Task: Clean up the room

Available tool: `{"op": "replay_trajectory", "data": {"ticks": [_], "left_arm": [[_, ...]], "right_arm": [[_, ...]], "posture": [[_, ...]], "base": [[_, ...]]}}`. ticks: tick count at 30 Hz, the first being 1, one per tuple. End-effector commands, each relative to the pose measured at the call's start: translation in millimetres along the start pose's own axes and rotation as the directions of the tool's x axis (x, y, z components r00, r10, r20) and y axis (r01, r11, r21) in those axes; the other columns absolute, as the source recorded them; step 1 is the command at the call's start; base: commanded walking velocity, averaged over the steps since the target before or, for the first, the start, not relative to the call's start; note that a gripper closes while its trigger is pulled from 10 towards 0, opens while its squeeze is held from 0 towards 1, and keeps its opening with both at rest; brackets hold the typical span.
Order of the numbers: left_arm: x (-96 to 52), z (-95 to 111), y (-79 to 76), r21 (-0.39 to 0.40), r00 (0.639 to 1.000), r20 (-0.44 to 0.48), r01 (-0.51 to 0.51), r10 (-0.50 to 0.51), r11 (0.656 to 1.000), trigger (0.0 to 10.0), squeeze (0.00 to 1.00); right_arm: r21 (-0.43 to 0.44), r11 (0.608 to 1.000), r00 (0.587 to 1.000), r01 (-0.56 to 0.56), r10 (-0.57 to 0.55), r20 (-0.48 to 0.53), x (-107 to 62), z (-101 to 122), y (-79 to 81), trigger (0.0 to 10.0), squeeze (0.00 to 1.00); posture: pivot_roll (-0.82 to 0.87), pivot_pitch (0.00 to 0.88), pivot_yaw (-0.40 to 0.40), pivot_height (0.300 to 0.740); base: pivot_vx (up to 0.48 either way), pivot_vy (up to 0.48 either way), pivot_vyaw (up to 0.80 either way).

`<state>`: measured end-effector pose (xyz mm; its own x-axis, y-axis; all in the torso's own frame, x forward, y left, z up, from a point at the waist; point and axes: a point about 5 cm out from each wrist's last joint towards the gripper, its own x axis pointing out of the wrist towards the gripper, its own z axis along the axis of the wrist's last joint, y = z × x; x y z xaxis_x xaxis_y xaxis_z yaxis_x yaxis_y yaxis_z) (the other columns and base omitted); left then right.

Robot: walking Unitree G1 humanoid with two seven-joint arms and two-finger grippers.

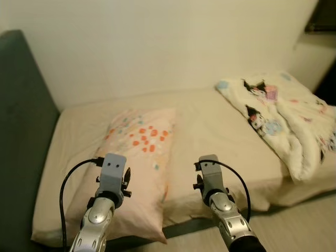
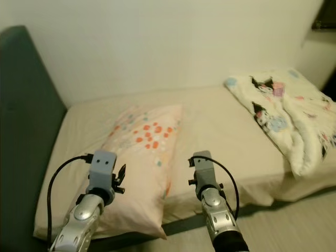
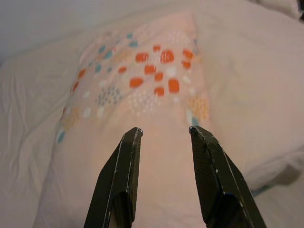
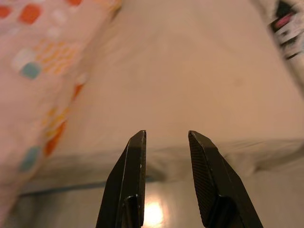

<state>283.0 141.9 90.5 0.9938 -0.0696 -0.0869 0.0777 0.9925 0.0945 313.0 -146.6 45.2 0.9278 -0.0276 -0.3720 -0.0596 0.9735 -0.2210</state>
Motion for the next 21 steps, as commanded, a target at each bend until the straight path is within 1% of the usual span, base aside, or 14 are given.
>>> {"op": "replay_trajectory", "data": {"ticks": [1, 10, 13, 14, 15, 17, 18, 21], "left_arm": [[-3.4, -6.1, 3.4, -0.011, 1.0, -0.02, -0.016, 0.016, 1.0, 10.0, 0.0], [-2.6, -3.4, 4.3, -0.006, 0.999, -0.002, -0.038, 0.038, 0.999, 10.0, 0.0], [-2.0, -1.7, 3.8, -0.009, 0.999, 0.01, -0.035, 0.035, 0.999, 10.0, 0.0], [-2.0, -1.7, 3.8, -0.009, 0.999, 0.01, -0.035, 0.035, 0.999, 10.0, 0.0], [-1.8, -1.1, 3.5, -0.01, 0.999, 0.015, -0.032, 0.032, 0.999, 10.0, 0.0], [-1.6, -0.5, 3.4, -0.013, 0.999, 0.019, -0.031, 0.031, 0.999, 10.0, 0.0], [-1.6, -0.1, 3.4, -0.007, 0.999, 0.022, -0.031, 0.031, 0.999, 10.0, 0.0], [-1.9, 0.1, 3.4, -0.004, 0.999, 0.025, -0.032, 0.032, 0.999, 10.0, 0.0]], "right_arm": [[0.023, 1.0, 1.0, -0.02, 0.02, 0.006, -0.8, -0.2, 6.2, 10.0, 0.0], [0.027, 0.999, 0.999, -0.031, 0.031, 0.019, -0.3, 2.8, 5.8, 10.0, 0.0], [-0.018, 0.998, 0.998, -0.064, 0.064, 0.027, 0.2, 4.8, 9.0, 10.0, 0.0], [-0.018, 0.998, 0.998, -0.064, 0.064, 0.027, 0.2, 4.8, 9.0, 10.0, 0.0], [-0.041, 0.996, 0.996, -0.081, 0.083, 0.034, -0.1, 5.6, 11.1, 10.0, 0.0], [-0.088, 0.992, 0.994, -0.092, 0.097, 0.046, -0.6, 6.4, 13.2, 10.0, 0.0], [-0.087, 0.992, 0.994, -0.092, 0.097, 0.053, -1.1, 6.4, 14.2, 10.0, 0.0], [-0.062, 0.995, 0.995, -0.083, 0.087, 0.05, -1.6, 5.0, 14.2, 10.0, 0.0]], "posture": [[-0.03, 0.067, -0.002, 0.74], [-0.03, 0.063, -0.004, 0.74], [-0.03, 0.061, -0.005, 0.74], [-0.03, 0.061, -0.005, 0.74], [-0.03, 0.058, -0.006, 0.74], [-0.03, 0.058, -0.006, 0.74], [-0.03, 0.057, -0.006, 0.74], [-0.03, 0.057, -0.007, 0.74]], "base": [[0.0, 0.0, 0.0], [0.0, 0.0, 0.0], [0.0, 0.0, 0.0], [0.0, 0.0, 0.0], [0.0, 0.0, 0.0], [0.291, 0.0, 0.64], [0.368, 0.0, 0.8], [0.37, 0.0, 0.0]]}}
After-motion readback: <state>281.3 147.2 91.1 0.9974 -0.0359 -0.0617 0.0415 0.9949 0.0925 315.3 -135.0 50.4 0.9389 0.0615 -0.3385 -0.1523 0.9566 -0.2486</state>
